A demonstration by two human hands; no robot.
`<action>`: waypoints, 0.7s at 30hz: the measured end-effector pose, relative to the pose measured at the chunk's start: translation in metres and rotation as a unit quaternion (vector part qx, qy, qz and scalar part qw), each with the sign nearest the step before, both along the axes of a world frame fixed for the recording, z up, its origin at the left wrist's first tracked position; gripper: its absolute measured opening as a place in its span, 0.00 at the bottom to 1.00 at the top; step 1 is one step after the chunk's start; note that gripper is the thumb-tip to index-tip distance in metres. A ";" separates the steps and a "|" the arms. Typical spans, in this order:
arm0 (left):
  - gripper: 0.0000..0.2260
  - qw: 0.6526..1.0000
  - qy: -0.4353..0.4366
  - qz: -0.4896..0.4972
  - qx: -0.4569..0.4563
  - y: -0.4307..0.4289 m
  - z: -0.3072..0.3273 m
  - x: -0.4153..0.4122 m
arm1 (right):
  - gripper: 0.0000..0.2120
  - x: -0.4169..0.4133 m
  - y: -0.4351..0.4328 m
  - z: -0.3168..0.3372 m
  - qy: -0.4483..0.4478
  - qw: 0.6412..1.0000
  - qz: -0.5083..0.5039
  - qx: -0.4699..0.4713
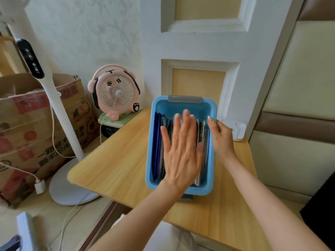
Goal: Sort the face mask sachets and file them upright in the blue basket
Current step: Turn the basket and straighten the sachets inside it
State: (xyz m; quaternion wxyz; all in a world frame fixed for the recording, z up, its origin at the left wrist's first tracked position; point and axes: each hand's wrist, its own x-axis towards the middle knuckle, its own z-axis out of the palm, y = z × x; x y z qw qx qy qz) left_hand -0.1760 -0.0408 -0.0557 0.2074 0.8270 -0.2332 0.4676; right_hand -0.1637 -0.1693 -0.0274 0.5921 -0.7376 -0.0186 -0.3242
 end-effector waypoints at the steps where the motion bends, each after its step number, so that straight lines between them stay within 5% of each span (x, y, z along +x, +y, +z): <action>1: 0.27 0.999 0.028 0.025 -0.006 0.005 -0.005 0.005 | 0.19 0.000 0.001 0.001 0.001 1.000 -0.008 -0.003; 4: 0.31 0.993 0.111 0.036 -0.007 0.014 -0.008 0.017 | 0.20 0.004 0.001 0.003 0.005 1.000 -0.027 -0.007; 16: 0.32 0.991 0.131 0.005 0.000 0.021 -0.008 0.018 | 0.22 0.004 0.004 0.003 0.001 0.999 -0.035 0.001; 21: 0.36 0.982 0.184 -0.019 0.029 0.022 0.004 0.033 | 0.20 -0.012 0.002 0.010 0.085 0.995 -0.032 0.040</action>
